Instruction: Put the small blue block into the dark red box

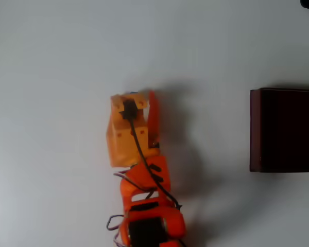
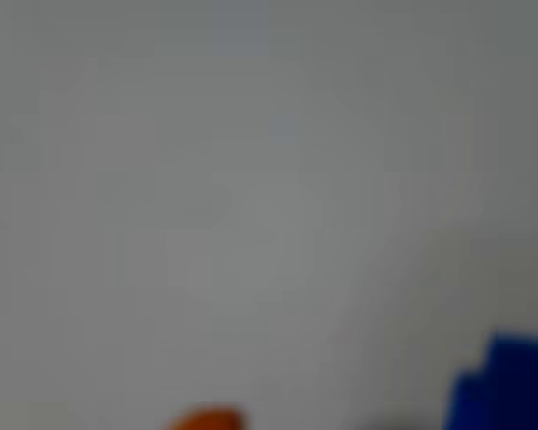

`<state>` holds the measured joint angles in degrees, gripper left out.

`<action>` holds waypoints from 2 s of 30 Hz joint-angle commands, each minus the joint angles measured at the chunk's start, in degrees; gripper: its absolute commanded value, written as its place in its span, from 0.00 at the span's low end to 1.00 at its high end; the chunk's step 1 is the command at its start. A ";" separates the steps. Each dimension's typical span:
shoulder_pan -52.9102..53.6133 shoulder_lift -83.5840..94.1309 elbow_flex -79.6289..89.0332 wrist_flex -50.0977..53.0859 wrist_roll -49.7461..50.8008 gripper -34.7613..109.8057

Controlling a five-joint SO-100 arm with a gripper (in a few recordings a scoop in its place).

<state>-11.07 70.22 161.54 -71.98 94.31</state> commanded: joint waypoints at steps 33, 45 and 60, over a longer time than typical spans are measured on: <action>-0.18 -7.56 -0.88 -8.79 1.85 0.40; -0.26 -10.46 -2.29 -10.81 2.64 0.26; 1.23 -5.36 -0.79 -8.44 1.32 0.25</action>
<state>-10.28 58.89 158.91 -82.27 96.33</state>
